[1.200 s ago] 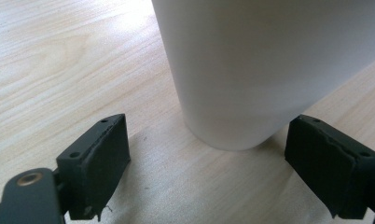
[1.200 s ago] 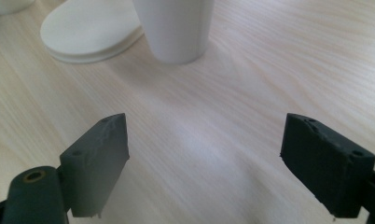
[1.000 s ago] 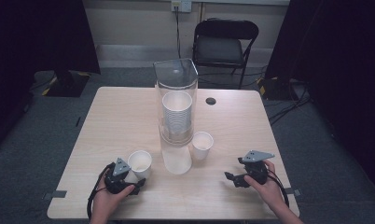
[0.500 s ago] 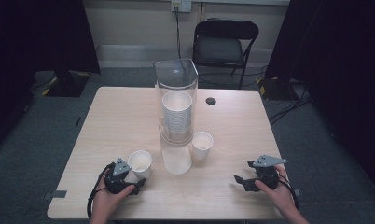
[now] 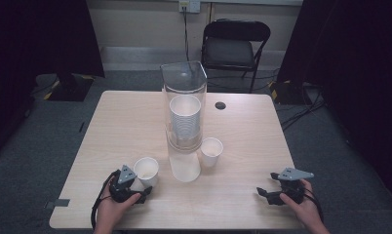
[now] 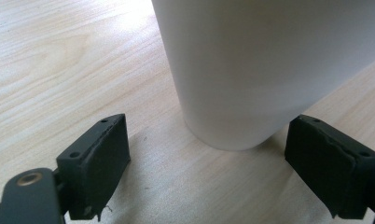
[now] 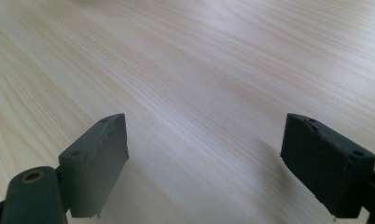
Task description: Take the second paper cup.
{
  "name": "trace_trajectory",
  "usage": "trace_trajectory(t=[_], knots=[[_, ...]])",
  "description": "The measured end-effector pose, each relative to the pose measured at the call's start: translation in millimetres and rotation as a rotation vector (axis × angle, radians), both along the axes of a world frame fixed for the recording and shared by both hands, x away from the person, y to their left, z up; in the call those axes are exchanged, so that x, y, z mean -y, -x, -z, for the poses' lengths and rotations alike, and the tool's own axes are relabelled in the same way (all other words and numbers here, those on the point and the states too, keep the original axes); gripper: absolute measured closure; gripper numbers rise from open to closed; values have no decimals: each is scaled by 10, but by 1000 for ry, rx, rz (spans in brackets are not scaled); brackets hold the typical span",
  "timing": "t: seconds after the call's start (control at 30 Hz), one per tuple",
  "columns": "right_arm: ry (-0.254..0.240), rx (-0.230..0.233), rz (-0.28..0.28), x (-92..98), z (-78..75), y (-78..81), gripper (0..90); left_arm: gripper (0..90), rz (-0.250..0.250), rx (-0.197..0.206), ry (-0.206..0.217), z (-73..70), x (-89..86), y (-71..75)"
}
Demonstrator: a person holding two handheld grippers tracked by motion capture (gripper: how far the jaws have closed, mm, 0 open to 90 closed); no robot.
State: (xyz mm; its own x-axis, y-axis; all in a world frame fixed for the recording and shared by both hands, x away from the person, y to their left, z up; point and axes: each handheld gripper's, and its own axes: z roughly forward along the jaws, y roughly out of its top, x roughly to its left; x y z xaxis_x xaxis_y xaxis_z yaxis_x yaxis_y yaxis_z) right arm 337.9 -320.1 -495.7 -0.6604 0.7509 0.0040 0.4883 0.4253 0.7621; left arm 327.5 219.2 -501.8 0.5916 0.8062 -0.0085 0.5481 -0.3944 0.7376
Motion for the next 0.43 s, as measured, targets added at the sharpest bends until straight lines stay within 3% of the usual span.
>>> trace_trajectory(t=[0.1, 0.27, 0.43], knots=[[46, -12, 1, 61, 39, 31, 138, 133, 0, 0, 0, 0, 0, 0], [43, -17, 6, 114, 39, 49, 137, 133, 0, 0, 0, 0, 0, 1], [41, -20, -25, 175, 37, 88, 137, 134, -1, 0, -1, 0, 2, 3]])
